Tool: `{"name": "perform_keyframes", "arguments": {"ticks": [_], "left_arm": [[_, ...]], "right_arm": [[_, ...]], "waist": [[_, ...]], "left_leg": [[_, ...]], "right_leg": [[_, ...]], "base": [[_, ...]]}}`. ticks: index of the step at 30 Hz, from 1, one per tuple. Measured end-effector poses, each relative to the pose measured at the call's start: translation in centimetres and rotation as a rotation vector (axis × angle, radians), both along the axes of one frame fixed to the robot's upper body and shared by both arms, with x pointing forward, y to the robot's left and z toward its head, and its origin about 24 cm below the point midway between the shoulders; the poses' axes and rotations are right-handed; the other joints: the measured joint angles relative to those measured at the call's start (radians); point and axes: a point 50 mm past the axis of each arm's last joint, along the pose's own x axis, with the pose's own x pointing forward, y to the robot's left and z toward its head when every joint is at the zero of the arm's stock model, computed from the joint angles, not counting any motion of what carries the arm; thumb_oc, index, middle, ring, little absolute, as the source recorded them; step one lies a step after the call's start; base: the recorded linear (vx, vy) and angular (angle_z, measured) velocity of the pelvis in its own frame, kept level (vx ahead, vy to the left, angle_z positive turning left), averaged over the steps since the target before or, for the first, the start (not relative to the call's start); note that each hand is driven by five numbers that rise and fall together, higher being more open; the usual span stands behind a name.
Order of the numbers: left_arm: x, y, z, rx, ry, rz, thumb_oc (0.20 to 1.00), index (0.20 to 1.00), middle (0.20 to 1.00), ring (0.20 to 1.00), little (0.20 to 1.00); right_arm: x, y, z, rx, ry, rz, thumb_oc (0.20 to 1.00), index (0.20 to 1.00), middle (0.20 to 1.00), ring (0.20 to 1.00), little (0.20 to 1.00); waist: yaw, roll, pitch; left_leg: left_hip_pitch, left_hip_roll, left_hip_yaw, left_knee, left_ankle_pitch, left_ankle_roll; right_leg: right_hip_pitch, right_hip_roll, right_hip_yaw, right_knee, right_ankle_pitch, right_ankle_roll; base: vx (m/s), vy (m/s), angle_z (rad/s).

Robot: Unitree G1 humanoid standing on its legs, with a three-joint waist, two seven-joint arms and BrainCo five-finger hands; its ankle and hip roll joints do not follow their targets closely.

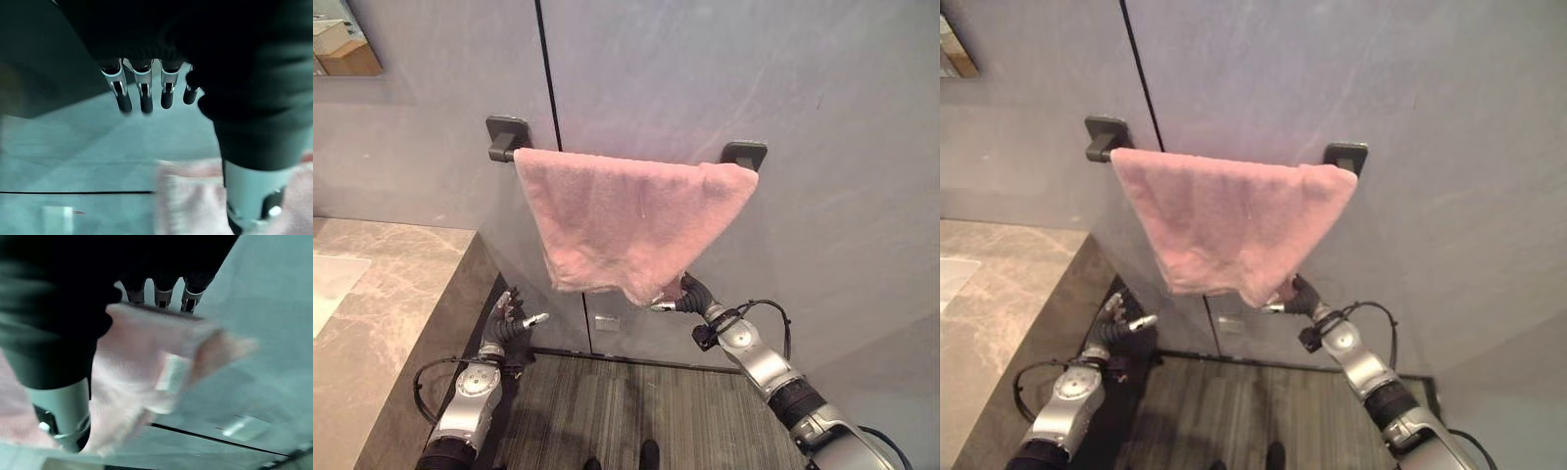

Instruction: Put brush and paste in cup on sink, flatten towel.

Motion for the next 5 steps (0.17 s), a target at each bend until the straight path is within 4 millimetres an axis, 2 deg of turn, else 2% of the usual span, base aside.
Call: {"name": "perform_keyframes", "arguments": {"ticks": [1,2,3,5], "left_arm": [[-1.4,0.4,-1.3,0.023,0.064,0.008,1.000,1.000,1.000,1.000,1.000],[-2.0,0.4,-1.7,0.020,0.083,0.014,1.000,1.000,1.000,1.000,1.000],[-3.2,0.4,-3.0,0.005,0.134,0.038,1.000,1.000,1.000,1.000,1.000],[-5.3,-0.1,-4.8,-0.038,0.213,0.075,1.000,1.000,1.000,1.000,1.000]], "right_arm": [[-1.1,-1.2,-1.7,-0.024,0.054,-0.053,1.000,1.000,1.000,1.000,1.000],[-1.6,-1.6,-2.3,-0.030,0.078,-0.067,1.000,1.000,1.000,1.000,1.000],[-2.9,-2.3,-3.6,-0.020,0.129,-0.101,1.000,1.000,1.000,1.000,1.000],[-4.9,-3.2,-5.4,0.024,0.199,-0.175,1.000,1.000,1.000,1.000,1.000]], "waist": [[0.002,0.005,-0.002],[0.002,0.007,-0.003],[0.003,0.020,-0.008],[0.001,0.024,-0.030]], "left_leg": [[-0.001,0.000,0.000,0.000,0.000,0.000],[-0.001,0.000,0.000,0.000,0.000,0.000],[-0.008,-0.001,0.000,0.000,0.000,0.000],[-0.018,-0.003,-0.001,0.000,-0.001,0.001]], "right_leg": [[-0.001,-0.001,0.000,0.000,0.000,0.000],[-0.001,-0.001,0.000,0.000,0.000,0.000],[-0.009,-0.001,0.000,0.000,0.002,0.000],[-0.018,-0.002,-0.001,0.000,0.001,-0.001]], "base": [[-0.13,0.008,0.01],[-0.13,0.008,0.00],[-0.13,0.009,0.01],[-0.05,0.006,0.00]]}}
